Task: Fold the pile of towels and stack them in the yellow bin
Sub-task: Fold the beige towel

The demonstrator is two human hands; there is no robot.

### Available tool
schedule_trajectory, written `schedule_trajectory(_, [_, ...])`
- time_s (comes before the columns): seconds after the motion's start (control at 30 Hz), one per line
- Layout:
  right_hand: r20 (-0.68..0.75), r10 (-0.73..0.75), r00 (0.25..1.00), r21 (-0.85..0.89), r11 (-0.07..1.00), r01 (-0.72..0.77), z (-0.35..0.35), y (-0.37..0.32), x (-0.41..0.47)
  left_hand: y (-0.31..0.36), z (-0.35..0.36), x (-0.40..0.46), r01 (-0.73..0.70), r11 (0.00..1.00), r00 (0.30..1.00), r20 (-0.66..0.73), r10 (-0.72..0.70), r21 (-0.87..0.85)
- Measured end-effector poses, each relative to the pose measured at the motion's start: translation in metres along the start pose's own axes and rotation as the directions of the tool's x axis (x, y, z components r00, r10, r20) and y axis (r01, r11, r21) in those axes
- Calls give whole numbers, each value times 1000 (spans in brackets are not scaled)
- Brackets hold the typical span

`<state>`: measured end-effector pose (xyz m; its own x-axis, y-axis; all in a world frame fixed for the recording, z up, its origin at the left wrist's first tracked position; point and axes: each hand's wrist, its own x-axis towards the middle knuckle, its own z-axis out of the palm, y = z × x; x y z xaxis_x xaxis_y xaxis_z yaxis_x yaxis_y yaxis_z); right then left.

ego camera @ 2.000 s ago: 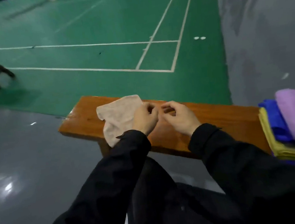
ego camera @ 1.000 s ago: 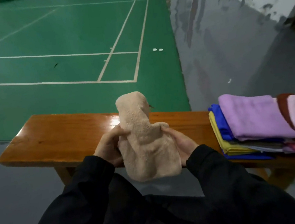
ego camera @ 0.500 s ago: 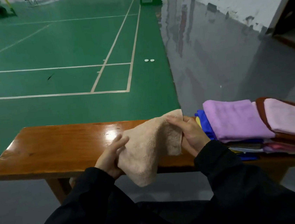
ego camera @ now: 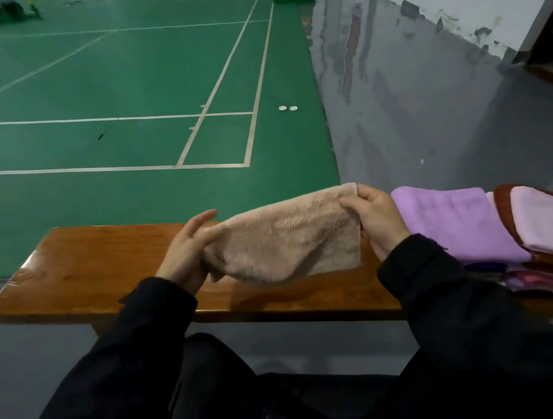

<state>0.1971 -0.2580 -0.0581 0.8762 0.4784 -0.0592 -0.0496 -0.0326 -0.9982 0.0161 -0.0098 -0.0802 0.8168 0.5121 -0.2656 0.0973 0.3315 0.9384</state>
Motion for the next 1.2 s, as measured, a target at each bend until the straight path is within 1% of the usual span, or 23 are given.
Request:
schedule_trajectory(0.07, [-14,19,1000,107,994,-17,7,-7,17,14,6,11,107,994,993,60,-106,-16])
schedule_trajectory(0.1, [-33,58,998,215,975,-49,11,-9,25,18,7,17,148,989,986,81,-149,10])
schedule_trajectory(0.13, [-27,127,992,335,936,-111,13,-10,31,18,6,22,176,984,980,94,-177,21])
schedule_trajectory(0.17, [33,211,977,412,887,-206,14,-9,34,14,4,27,210,978,971,115,-210,13])
schedule_trajectory(0.2, [134,310,941,418,843,-338,14,-3,36,8,2,27,263,965,954,155,-259,-5])
schedule_trajectory(0.23, [245,398,884,342,818,-463,14,2,31,0,-2,25,324,945,928,206,-311,-33])
schedule_trajectory(0.27, [332,455,826,249,802,-542,13,11,26,-10,-5,21,379,924,901,252,-354,-56])
schedule_trajectory(0.3, [358,496,791,187,792,-581,11,18,21,-23,-11,19,418,905,879,290,-379,-84])
schedule_trajectory(0.33, [360,505,785,195,782,-592,8,29,20,-34,-15,14,444,890,863,316,-394,-103])
schedule_trajectory(0.37, [310,500,808,242,780,-576,4,41,19,-43,-17,11,463,879,857,309,-412,-113])
schedule_trajectory(0.4, [261,490,832,318,770,-553,0,53,19,-50,-16,8,457,884,871,256,-420,-103])
schedule_trajectory(0.43, [237,472,849,362,768,-528,-3,60,17,-55,-16,8,420,905,898,170,-405,-67])
schedule_trajectory(0.5, [249,456,855,376,768,-519,2,60,12,-59,-15,11,319,945,947,-66,-314,70])
schedule_trajectory(0.53, [230,419,878,393,786,-478,6,58,13,-54,-12,14,282,956,955,-114,-273,75])
schedule_trajectory(0.63, [61,286,956,480,832,-280,15,30,34,-12,7,21,169,985,986,1,-170,-20])
schedule_trajectory(0.7, [2,205,979,424,886,-187,21,2,49,29,21,32,32,999,999,27,-32,-12])
schedule_trajectory(0.8, [-19,38,999,385,923,-28,24,-38,63,78,33,47,-209,977,978,-9,209,32])
schedule_trajectory(0.87, [-18,-48,999,423,905,51,22,-56,58,93,28,45,-302,953,953,-3,302,-14])
schedule_trajectory(0.93, [-8,-74,997,431,900,70,15,-55,43,90,21,36,-362,931,930,46,364,-47])
schedule_trajectory(1.0, [-11,-25,1000,354,935,27,6,-29,23,59,14,23,-314,950,947,79,312,6])
schedule_trajectory(1.1, [-57,163,985,136,979,-154,-4,44,-4,-22,-2,4,-32,995,998,54,27,98])
schedule_trajectory(1.17, [-111,263,958,-32,963,-268,-9,92,-16,-72,-16,-1,137,966,990,-46,-130,220])
schedule_trajectory(1.2, [-119,284,952,-135,945,-298,-10,110,-20,-90,-22,-2,168,919,985,-107,-139,357])
